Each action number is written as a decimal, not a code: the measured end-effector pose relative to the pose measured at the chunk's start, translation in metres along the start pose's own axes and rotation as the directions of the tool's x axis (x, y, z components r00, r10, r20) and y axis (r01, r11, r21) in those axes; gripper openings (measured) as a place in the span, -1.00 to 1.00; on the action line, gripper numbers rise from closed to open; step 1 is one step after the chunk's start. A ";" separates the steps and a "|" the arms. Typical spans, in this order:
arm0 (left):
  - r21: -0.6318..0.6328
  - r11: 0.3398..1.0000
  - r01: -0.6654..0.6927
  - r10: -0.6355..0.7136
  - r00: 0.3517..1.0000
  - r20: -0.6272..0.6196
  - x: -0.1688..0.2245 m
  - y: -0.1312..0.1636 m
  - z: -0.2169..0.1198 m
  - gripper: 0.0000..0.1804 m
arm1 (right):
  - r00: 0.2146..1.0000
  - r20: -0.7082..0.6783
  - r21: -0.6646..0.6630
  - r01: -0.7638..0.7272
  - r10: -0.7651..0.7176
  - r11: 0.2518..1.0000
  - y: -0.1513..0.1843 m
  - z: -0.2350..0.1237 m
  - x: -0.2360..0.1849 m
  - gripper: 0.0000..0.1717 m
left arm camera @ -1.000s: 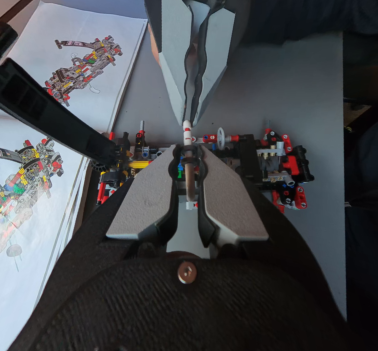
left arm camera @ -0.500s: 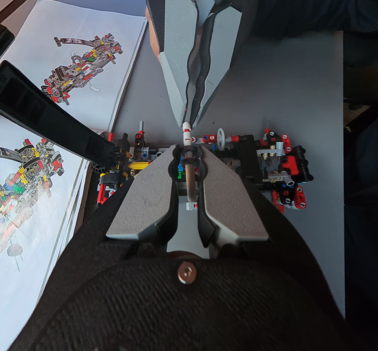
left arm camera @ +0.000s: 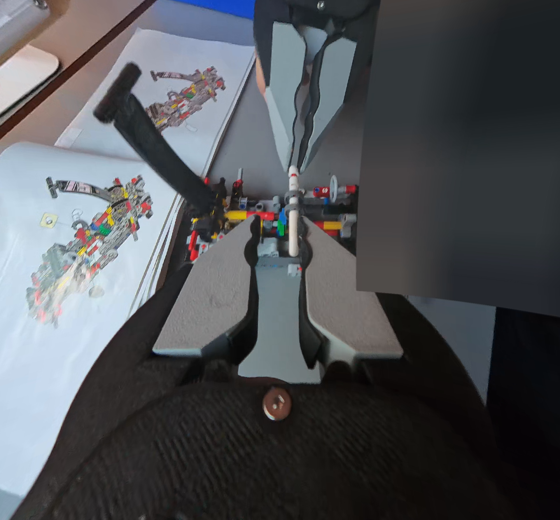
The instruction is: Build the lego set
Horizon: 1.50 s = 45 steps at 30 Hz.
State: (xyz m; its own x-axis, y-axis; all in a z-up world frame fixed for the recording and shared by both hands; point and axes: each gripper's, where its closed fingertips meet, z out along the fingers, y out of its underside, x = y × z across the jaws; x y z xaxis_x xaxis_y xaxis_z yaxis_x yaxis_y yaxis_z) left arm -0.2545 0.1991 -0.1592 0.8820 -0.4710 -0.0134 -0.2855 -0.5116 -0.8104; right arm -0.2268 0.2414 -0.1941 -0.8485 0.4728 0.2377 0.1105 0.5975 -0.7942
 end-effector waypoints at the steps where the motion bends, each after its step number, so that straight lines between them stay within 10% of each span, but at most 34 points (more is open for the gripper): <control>1: -0.017 1.000 0.010 -0.010 1.000 0.000 0.000 0.007 0.001 -0.77 | 1.000 0.001 0.000 0.001 -0.001 1.000 0.000 0.000 0.000 -0.95; 45: -0.129 0.992 -0.009 -0.006 0.993 -0.116 0.007 0.017 0.032 -0.97 | 0.996 0.061 -0.240 0.081 -0.068 0.967 0.000 0.002 0.004 -0.96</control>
State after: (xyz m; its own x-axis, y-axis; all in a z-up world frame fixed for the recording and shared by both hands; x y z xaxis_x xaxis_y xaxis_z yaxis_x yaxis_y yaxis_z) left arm -0.2412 0.2104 -0.1917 0.8344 -0.5480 0.0595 -0.3392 -0.5955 -0.7282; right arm -0.2311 0.2418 -0.1946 -0.8841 0.3904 0.2569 0.1620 0.7716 -0.6151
